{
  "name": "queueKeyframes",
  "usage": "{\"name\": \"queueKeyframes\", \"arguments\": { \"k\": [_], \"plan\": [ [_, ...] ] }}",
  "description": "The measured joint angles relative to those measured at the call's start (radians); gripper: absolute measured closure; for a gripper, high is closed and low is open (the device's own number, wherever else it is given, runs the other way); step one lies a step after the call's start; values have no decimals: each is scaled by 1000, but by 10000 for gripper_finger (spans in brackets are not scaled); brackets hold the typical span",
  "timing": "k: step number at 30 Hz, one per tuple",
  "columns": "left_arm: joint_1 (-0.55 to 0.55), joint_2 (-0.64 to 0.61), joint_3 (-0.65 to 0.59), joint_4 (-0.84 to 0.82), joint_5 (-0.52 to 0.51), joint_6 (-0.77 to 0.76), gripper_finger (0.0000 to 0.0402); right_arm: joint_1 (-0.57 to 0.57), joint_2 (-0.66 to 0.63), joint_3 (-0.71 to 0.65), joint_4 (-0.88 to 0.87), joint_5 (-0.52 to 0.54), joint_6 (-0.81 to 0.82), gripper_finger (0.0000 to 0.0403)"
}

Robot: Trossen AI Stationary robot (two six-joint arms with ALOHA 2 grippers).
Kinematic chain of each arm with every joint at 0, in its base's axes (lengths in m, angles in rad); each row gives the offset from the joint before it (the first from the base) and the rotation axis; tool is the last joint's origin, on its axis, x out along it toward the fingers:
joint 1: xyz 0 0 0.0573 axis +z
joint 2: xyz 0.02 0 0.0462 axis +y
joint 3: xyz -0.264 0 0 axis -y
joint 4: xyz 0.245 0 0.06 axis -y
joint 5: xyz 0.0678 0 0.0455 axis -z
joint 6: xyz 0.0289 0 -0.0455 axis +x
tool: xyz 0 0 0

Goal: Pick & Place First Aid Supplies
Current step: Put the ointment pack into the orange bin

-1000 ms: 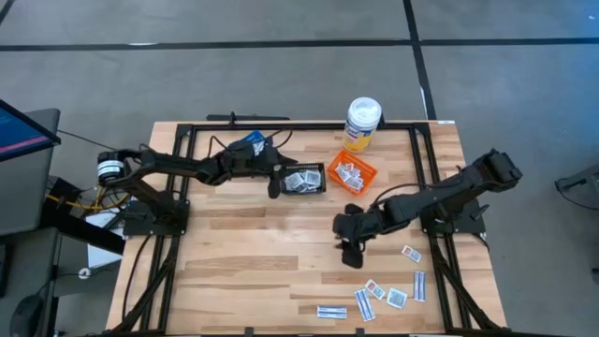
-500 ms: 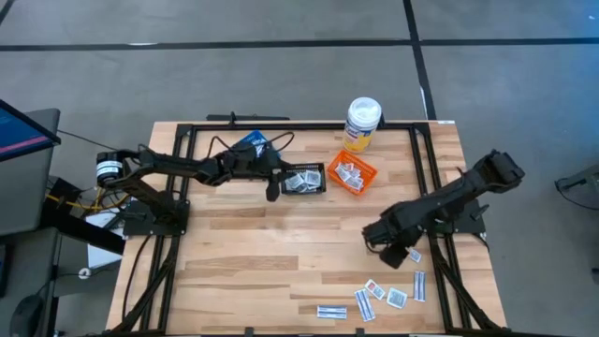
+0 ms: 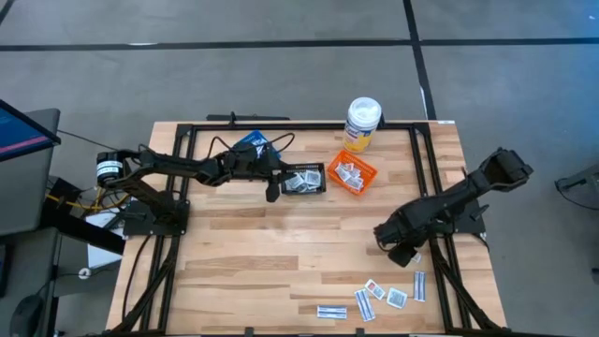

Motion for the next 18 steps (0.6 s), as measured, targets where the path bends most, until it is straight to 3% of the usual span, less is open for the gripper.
{"name": "queueKeyframes", "arguments": {
  "k": [9, 18],
  "plan": [
    [0, 0, 0, 1, 0, -5, 287, 0, 12, -68, 89, -33, 15, 276],
    [0, 0, 0, 0, 0, -5, 287, 0, 12, -70, 103, -33, 44, 392]
  ]
}}
